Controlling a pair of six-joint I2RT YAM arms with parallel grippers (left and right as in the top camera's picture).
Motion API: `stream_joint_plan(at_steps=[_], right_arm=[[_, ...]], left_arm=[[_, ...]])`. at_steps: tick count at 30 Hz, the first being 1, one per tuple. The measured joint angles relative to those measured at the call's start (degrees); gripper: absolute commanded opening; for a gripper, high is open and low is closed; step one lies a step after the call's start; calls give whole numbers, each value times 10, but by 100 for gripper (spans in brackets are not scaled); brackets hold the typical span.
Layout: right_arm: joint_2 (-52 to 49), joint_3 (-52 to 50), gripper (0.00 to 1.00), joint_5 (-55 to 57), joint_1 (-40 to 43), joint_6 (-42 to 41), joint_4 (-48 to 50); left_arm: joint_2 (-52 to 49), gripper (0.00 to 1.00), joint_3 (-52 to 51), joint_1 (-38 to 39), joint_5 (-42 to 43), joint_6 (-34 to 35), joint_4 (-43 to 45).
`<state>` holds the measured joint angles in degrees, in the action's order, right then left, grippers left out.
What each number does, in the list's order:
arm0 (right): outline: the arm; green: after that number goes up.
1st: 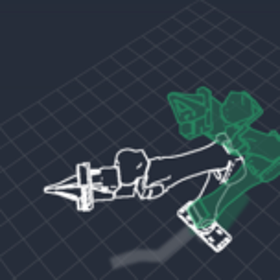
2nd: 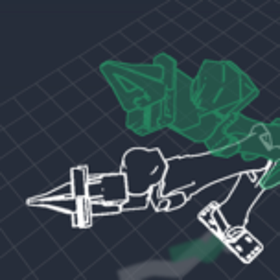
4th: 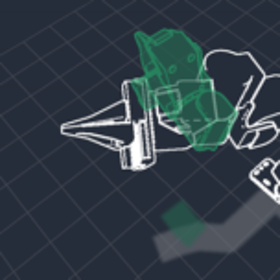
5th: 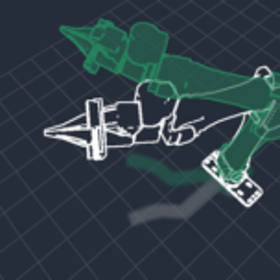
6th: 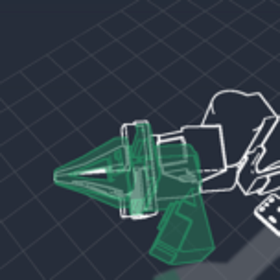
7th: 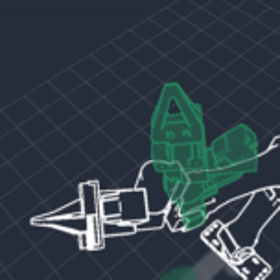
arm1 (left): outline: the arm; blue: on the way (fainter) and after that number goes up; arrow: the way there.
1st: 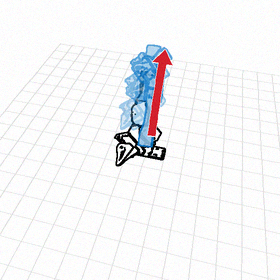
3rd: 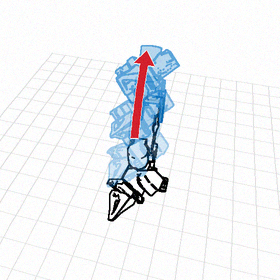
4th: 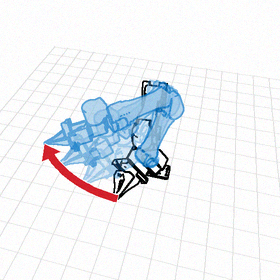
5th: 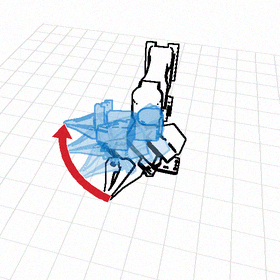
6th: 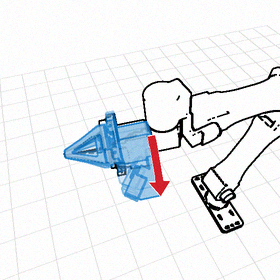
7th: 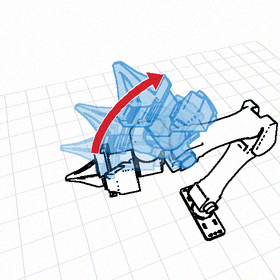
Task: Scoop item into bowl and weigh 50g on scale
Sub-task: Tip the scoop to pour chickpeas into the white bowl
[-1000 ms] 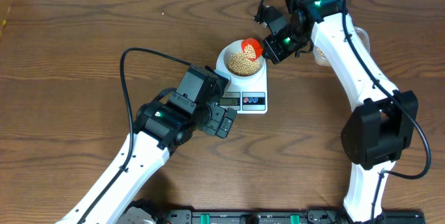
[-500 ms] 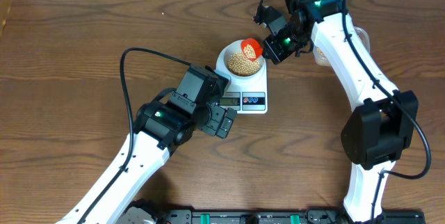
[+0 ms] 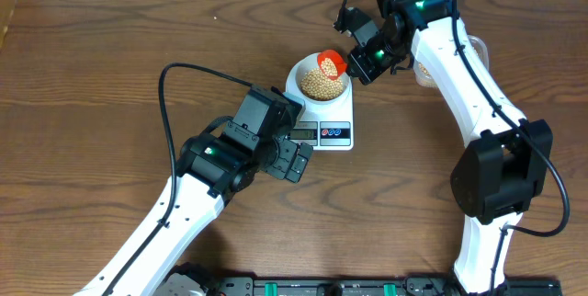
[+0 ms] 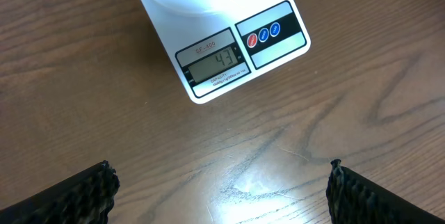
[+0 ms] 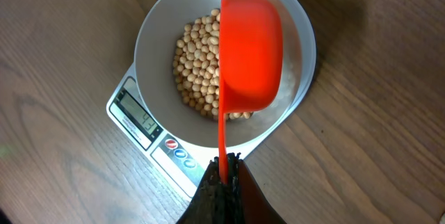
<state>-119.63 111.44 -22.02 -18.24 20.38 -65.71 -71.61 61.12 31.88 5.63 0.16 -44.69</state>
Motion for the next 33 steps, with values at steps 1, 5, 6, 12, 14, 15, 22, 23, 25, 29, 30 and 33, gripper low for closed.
stream_joint_plan(at_steps=[1,5,6,12,14,15,22,23,25,29,30,33], right_arm=[[0,0,1,0,0,2,0],[0,0,1,0,0,12,0],[0,0,1,0,0,14,0],[0,0,1,6,0,25,3],[0,0,1,9,0,27,4],[0,0,1,10,0,29,4],[0,0,1,13,0,38,4],[0,0,1,14,0,39,4],[0,0,1,15,0,41,4],[0,0,1,15,0,42,4],[0,0,1,15,0,42,4],[0,0,1,15,0,42,4]], left_arm=[[0,98,0,0,0,0,0],[0,98,0,0,0,0,0],[0,98,0,0,0,0,0],[0,98,0,0,0,0,0],[0,98,0,0,0,0,0],[0,98,0,0,0,0,0],[0,98,0,0,0,0,0],[0,98,0,0,0,0,0],[0,98,0,0,0,0,0],[0,98,0,0,0,0,0],[0,98,0,0,0,0,0],[0,98,0,0,0,0,0]])
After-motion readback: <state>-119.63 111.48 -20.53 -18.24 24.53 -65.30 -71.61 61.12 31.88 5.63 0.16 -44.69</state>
